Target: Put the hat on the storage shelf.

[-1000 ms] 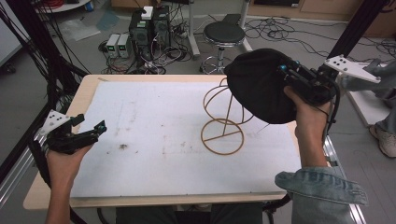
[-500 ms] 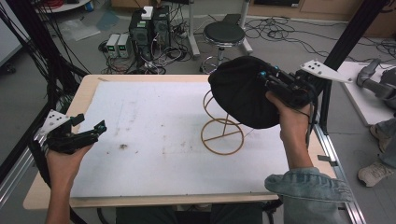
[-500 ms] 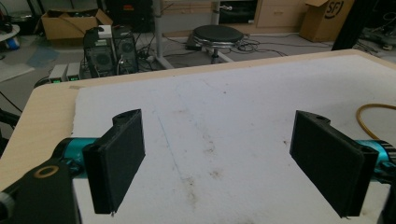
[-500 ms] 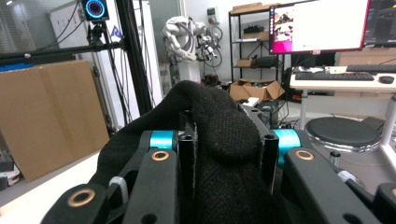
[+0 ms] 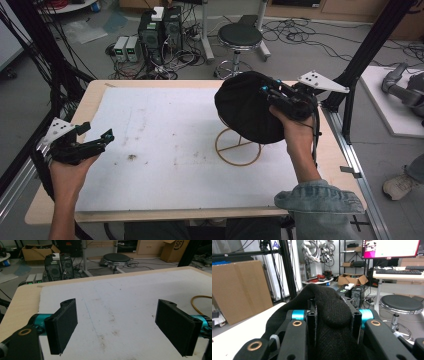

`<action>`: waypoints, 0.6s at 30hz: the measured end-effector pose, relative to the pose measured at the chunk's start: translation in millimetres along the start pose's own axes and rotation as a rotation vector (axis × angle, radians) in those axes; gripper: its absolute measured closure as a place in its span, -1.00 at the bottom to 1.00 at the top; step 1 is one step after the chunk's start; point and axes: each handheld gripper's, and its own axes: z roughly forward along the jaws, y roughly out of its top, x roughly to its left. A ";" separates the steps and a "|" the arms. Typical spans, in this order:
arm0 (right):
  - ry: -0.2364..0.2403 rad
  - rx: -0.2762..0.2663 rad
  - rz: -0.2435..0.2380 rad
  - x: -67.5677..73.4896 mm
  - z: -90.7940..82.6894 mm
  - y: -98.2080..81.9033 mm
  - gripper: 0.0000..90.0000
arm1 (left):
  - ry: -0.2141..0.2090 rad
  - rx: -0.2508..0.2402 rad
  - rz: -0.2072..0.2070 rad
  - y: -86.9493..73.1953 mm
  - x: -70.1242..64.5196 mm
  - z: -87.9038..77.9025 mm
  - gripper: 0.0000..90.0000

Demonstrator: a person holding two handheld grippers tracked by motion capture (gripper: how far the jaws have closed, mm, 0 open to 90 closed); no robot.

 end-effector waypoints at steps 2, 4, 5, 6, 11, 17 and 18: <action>0.001 0.002 -0.004 0.2 1.0 -1.3 0.55 | 0.000 0.000 0.000 0.0 0.0 0.0 -0.60; 0.005 0.011 -0.005 1.5 3.2 -5.0 0.53 | -0.001 0.001 0.002 0.1 0.2 -0.2 -0.60; 0.007 0.013 -0.008 2.0 3.6 -6.2 0.52 | 0.000 0.000 0.002 0.1 0.2 -0.2 -0.60; 0.007 0.013 -0.008 2.0 3.6 -6.2 0.52 | 0.000 0.001 0.002 0.2 0.1 -0.3 -0.60; 0.008 0.017 -0.017 3.9 5.1 -8.3 0.47 | 0.000 0.001 0.002 0.0 0.0 0.1 -0.60; 0.012 0.031 -0.015 3.9 7.6 -10.2 0.36 | -0.001 0.003 0.002 -0.1 0.2 0.1 -0.60; 0.015 0.032 -0.012 3.7 8.0 -10.5 0.34 | -0.001 0.002 0.001 0.0 0.1 0.0 -0.60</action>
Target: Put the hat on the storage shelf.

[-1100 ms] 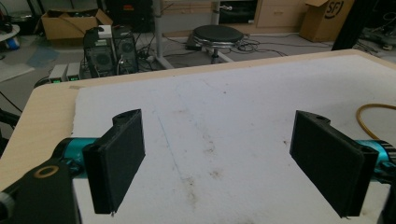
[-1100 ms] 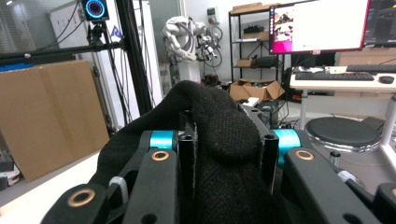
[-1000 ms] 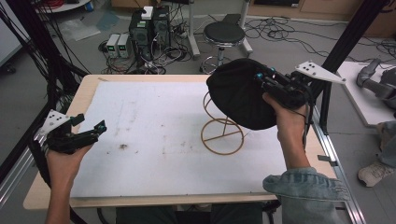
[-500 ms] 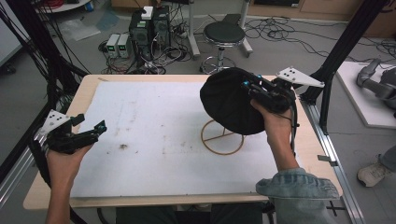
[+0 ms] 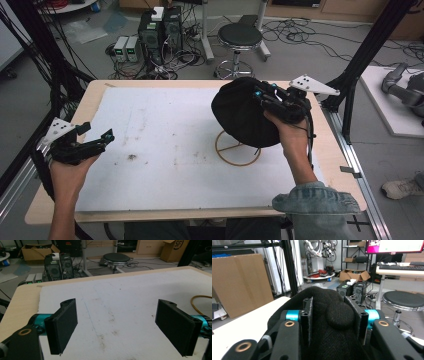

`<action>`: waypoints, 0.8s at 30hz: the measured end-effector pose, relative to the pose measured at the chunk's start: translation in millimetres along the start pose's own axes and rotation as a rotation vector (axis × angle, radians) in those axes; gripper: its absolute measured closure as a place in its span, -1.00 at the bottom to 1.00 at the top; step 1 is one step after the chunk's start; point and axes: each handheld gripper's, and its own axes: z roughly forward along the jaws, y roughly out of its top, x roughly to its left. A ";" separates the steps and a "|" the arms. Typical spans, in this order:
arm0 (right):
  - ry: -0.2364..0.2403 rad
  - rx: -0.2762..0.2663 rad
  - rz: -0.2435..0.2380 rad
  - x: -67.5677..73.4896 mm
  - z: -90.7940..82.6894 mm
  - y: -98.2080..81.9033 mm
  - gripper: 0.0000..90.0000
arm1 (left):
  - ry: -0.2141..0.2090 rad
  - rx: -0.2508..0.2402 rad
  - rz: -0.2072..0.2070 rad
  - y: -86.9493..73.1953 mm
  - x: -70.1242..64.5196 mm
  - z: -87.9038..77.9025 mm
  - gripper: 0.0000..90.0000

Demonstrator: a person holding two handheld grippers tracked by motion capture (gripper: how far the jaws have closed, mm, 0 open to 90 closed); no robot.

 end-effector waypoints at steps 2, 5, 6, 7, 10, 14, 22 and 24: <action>-0.002 0.007 0.003 0.0 1.0 -0.5 0.33 | 0.000 0.000 0.000 0.1 0.3 -0.2 -0.60; 0.000 0.011 0.004 -0.1 2.1 -1.0 0.32 | 0.001 0.001 0.000 0.0 0.8 -0.5 -0.60; 0.003 0.015 0.004 -0.2 2.6 -1.3 0.30 | 0.001 0.001 0.000 -0.1 0.9 -0.6 -0.60; 0.003 0.015 0.004 -0.2 2.6 -1.3 0.30 | 0.001 -0.001 -0.002 -0.2 1.0 -0.5 -0.60; 0.003 0.023 0.007 0.0 3.9 -2.3 0.26 | 0.002 0.003 0.002 -0.2 1.0 -0.6 -0.60; 0.004 0.032 0.008 -0.4 5.0 -2.9 0.17 | 0.001 0.002 0.003 0.1 0.8 -0.8 -0.60; 0.004 0.037 0.027 -3.7 4.7 -4.1 -0.12 | 0.004 -0.002 -0.001 0.2 1.8 -2.0 -0.60; -0.005 0.031 0.038 -4.8 3.0 -4.0 -0.19 | 0.003 -0.003 -0.004 0.1 2.0 -1.9 -0.59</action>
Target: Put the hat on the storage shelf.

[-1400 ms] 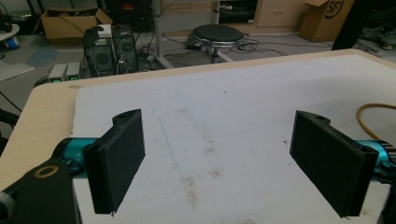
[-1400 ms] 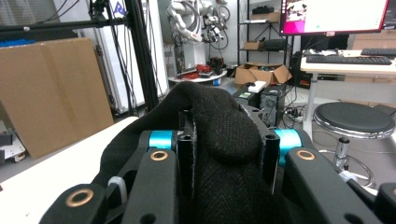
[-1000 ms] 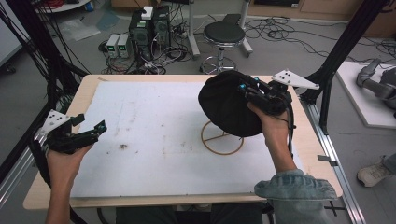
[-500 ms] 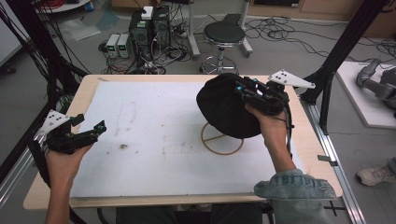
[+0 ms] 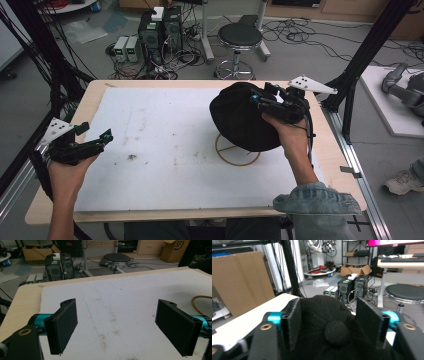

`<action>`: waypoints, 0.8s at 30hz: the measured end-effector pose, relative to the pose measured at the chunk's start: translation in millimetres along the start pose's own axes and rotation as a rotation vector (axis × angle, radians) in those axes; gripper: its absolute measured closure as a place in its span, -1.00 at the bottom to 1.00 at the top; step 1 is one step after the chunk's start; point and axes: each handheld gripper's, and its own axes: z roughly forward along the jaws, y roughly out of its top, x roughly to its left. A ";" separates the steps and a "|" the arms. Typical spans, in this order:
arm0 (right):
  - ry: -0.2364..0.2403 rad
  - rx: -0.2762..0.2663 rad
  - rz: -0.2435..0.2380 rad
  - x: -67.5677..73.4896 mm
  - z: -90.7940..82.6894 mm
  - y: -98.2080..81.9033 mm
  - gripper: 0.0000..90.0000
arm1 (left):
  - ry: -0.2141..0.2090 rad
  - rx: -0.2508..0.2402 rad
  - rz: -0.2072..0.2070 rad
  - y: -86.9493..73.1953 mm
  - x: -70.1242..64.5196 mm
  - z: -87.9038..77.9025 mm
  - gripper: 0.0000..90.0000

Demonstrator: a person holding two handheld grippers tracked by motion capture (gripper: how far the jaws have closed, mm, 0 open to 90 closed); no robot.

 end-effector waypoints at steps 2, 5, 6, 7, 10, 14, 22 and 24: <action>-0.004 -0.009 0.002 -1.7 -2.8 0.3 -0.23 | 0.000 0.002 0.003 0.0 0.1 0.1 -0.60; -0.021 -0.032 0.016 -5.9 -9.4 0.5 -0.32 | 0.000 0.001 0.003 0.3 -0.5 0.7 -0.60; -0.042 -0.042 0.014 -10.4 -15.2 0.0 -0.33 | -0.002 0.001 0.003 0.4 -0.7 1.1 -0.60; -0.042 -0.042 0.014 -10.4 -15.2 0.0 -0.33 | -0.003 0.001 0.005 0.6 -1.0 1.5 -0.60; -0.063 -0.052 0.029 -19.4 -25.4 -2.9 -0.40 | -0.003 0.001 0.005 0.8 -1.3 2.6 -0.60; -0.104 -0.067 0.051 -32.5 -41.8 -10.0 -0.42 | -0.006 0.004 0.008 1.7 -1.7 4.0 -0.60; -0.186 -0.062 0.070 -50.1 -69.7 -26.4 -0.51 | -0.010 0.001 0.010 3.2 -4.2 9.3 -0.60; -0.206 -0.046 0.062 -52.4 -75.2 -32.9 -0.51 | -0.015 0.001 0.011 3.2 -4.7 10.4 -0.60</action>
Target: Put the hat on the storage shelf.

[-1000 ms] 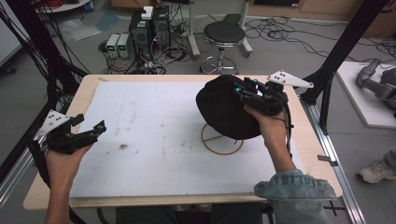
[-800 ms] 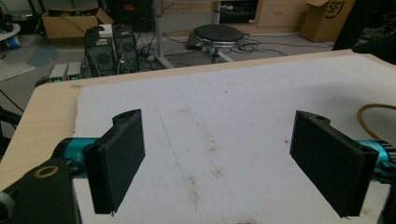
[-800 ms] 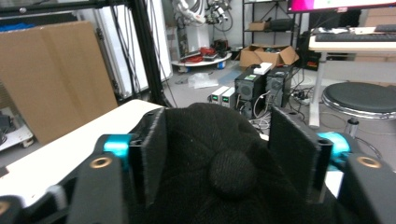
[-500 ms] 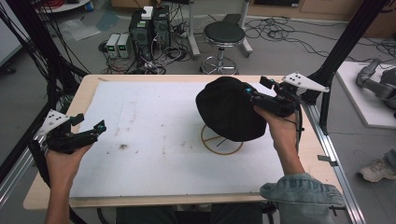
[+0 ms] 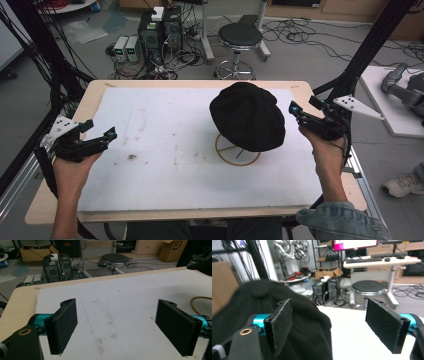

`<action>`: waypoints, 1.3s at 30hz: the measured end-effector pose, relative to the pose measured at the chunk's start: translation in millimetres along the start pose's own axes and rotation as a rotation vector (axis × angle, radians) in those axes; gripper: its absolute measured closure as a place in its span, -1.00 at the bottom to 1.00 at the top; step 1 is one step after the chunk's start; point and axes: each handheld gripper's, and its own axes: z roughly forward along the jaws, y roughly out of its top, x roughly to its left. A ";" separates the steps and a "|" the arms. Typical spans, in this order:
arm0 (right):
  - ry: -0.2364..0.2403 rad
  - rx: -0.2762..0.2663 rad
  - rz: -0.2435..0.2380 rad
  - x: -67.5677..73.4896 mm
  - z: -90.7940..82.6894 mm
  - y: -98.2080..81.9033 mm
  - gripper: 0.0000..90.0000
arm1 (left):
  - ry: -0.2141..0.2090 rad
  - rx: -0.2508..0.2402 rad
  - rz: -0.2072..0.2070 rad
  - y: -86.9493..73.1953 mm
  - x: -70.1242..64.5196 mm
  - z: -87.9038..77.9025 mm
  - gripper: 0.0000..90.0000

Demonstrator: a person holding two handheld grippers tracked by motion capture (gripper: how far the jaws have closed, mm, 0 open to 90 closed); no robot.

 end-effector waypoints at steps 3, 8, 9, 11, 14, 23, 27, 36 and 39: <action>-0.025 0.019 0.013 -5.7 -6.6 -10.3 -0.55 | -0.002 0.002 0.000 -0.9 -0.6 1.3 -0.60; -0.060 0.032 0.005 -11.8 -14.5 -26.3 -0.58 | 0.003 0.003 -0.001 -1.7 -0.9 1.2 -0.60; -0.063 0.036 0.000 -12.2 -15.5 -28.8 -0.58 | 0.004 0.003 0.001 -1.5 -1.1 1.1 -0.60; -0.078 0.047 -0.015 -12.4 -17.1 -33.7 -0.59 | 0.005 0.003 0.004 -1.5 -1.3 0.9 -0.60; -0.095 0.055 -0.046 -12.5 -19.6 -41.5 -0.60 | 0.007 0.005 0.003 -2.4 -0.9 0.9 -0.60; -0.123 0.082 -0.021 -21.8 -32.5 -66.9 -0.60 | 0.014 0.005 0.007 -3.2 0.3 1.2 -0.60; -0.129 0.083 0.002 -26.7 -37.3 -72.4 -0.60 | 0.023 0.004 0.009 -3.8 -0.3 2.9 -0.60; -0.131 0.089 0.006 -27.7 -37.0 -78.5 -0.60 | 0.020 0.011 0.014 -4.3 -1.0 4.5 -0.60; -0.131 0.090 0.010 -27.9 -37.0 -79.2 -0.60 | 0.023 0.006 0.009 -4.4 -0.7 4.0 -0.60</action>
